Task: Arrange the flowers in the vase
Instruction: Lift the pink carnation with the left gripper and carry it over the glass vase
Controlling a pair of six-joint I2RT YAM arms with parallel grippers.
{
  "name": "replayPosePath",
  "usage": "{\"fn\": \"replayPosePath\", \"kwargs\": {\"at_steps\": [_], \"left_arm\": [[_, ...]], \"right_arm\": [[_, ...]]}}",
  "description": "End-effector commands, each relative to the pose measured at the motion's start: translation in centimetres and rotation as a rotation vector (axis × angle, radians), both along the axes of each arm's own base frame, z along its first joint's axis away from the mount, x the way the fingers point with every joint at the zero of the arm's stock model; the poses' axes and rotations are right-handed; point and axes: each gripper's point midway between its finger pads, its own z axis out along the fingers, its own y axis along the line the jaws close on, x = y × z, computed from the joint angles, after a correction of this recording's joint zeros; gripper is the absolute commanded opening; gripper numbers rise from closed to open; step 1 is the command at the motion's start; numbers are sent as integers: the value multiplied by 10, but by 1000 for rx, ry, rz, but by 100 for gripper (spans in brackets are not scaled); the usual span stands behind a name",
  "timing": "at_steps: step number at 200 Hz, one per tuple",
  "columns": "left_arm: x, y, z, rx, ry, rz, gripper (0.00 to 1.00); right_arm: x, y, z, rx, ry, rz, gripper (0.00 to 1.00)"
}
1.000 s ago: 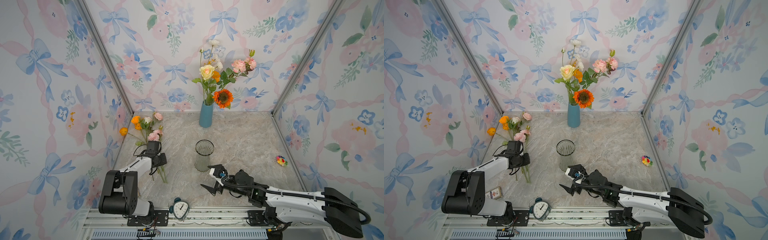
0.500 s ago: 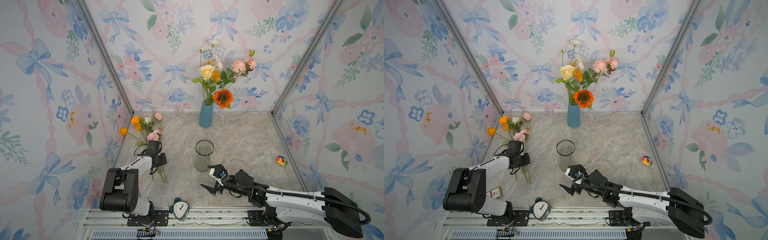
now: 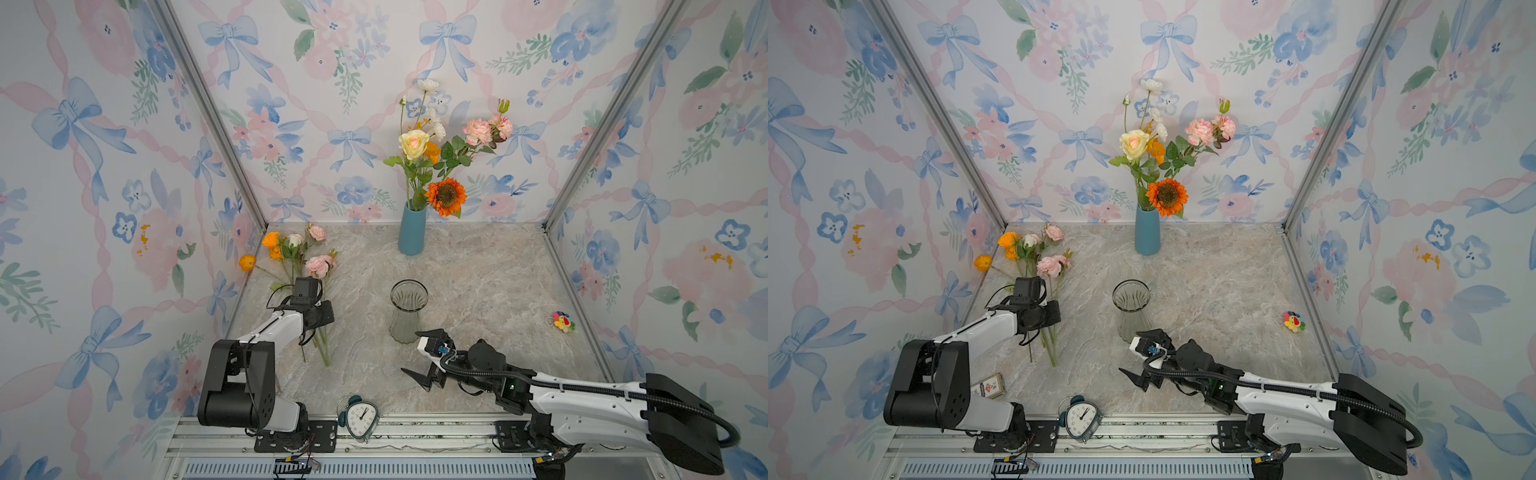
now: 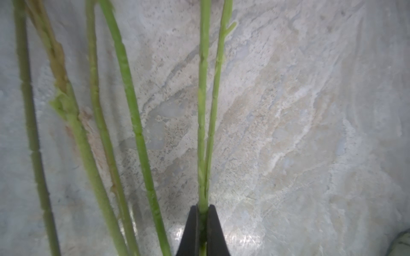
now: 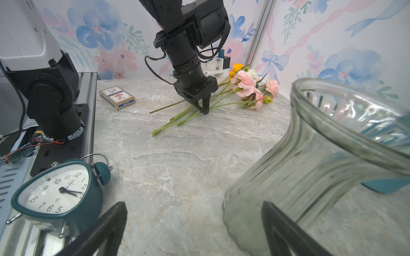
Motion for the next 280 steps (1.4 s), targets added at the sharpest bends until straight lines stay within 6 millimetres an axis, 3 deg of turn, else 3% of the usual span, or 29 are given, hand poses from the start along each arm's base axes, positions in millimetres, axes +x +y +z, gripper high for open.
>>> {"fn": "replayPosePath", "kwargs": {"at_steps": [1,29,34,53,76,100,103,111,124,140,172,191,226,280], "left_arm": [[9,-2,34,-13,-105,-15,0],[15,-10,77,-52,-261,-48,0],[9,-10,73,-56,-265,-51,0],[7,-20,110,-94,-410,-66,0],[1,-50,187,-108,-662,-123,0],[-19,-90,273,-199,-948,-197,0],[-23,-93,297,-226,-1009,-201,0],[-33,-103,324,-285,-1101,-226,0],[-48,-121,356,-376,-1222,-276,0],[-59,-143,381,-453,-1310,-329,0],[-64,-194,405,-491,-1388,-433,0],[-61,-216,409,-483,-1412,-461,0],[-45,-242,379,-379,-1372,-505,0],[-32,-249,339,-247,-1349,-525,0]], "right_arm": [[6,-6,13,44,-35,-25,97],[16,-16,15,65,-25,-62,97],[17,-18,15,68,-25,-68,97],[20,-24,18,89,-21,-82,97],[23,-30,22,121,-12,-98,97],[24,-31,22,131,-1,-96,97],[24,-31,23,132,-2,-95,97],[25,-31,22,132,0,-98,97],[25,-32,24,138,-3,-96,97],[25,-32,24,140,-3,-98,97],[27,-33,23,137,-2,-104,97],[28,-35,23,138,-1,-110,97],[29,-38,24,144,0,-118,97],[30,-37,23,140,4,-116,97]]}}
